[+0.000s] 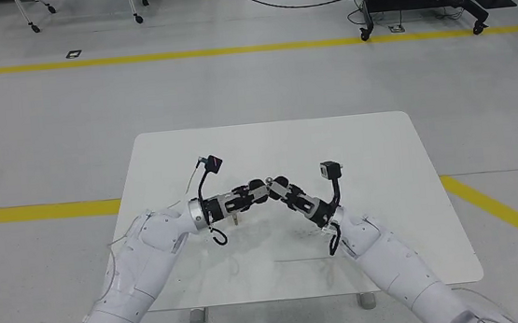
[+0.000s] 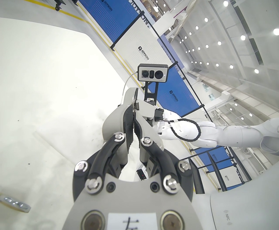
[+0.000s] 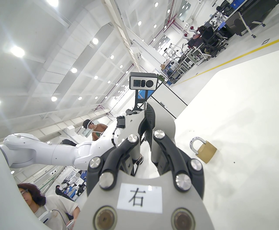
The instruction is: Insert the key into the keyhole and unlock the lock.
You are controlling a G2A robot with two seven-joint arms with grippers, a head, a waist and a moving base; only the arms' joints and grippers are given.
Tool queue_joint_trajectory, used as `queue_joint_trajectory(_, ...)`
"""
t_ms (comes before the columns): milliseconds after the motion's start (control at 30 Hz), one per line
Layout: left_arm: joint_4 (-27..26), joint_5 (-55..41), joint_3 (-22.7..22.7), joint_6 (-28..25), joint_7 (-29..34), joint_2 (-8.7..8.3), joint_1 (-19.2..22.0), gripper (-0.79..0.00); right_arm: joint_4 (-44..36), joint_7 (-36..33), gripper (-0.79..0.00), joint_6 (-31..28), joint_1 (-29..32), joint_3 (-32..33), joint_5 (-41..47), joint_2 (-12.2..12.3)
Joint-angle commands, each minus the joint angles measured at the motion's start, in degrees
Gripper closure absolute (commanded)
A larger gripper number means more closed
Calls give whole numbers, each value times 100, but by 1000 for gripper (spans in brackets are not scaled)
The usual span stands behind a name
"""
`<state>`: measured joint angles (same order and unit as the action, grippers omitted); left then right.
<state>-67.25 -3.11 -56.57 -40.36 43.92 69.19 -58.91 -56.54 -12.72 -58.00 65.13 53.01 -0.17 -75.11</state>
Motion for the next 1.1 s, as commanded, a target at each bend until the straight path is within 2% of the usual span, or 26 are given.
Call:
queue_joint_trajectory(0, 3, 35, -7, 19, -49, -2, -2, 0, -2, -6, 0, 0, 6, 10, -4, -3)
queue_joint_trajectory(300, -20, 252, -76, 95, -276, -23, -25, 0, -36, -30, 0, 0, 40, 66, -26, -12)
queue_joint_trajectory(600, -72, 77, -97, 39, -234, -35, -72, 0, -51, -67, 0, 0, 59, 109, -33, -23)
queue_joint_trajectory(633, -63, 54, -101, 34, -208, -38, -65, -40, -51, -71, 0, 0, 59, 114, -32, -24)
queue_joint_trajectory(700, -54, 0, -97, 26, -158, -39, -59, -182, -51, -83, 0, 0, 57, 124, -28, -26)
queue_joint_trajectory(800, -50, -66, -81, 10, -76, -41, -46, -243, -52, -102, 0, 0, 57, 137, -21, -30)
queue_joint_trajectory(967, -27, -137, -66, -27, -17, -41, -27, -225, -49, -139, 0, 0, 49, 148, -8, -38)
queue_joint_trajectory(1067, -22, -155, -47, -38, 5, -39, -20, -145, -50, -158, 0, 0, 43, 155, -5, -43)
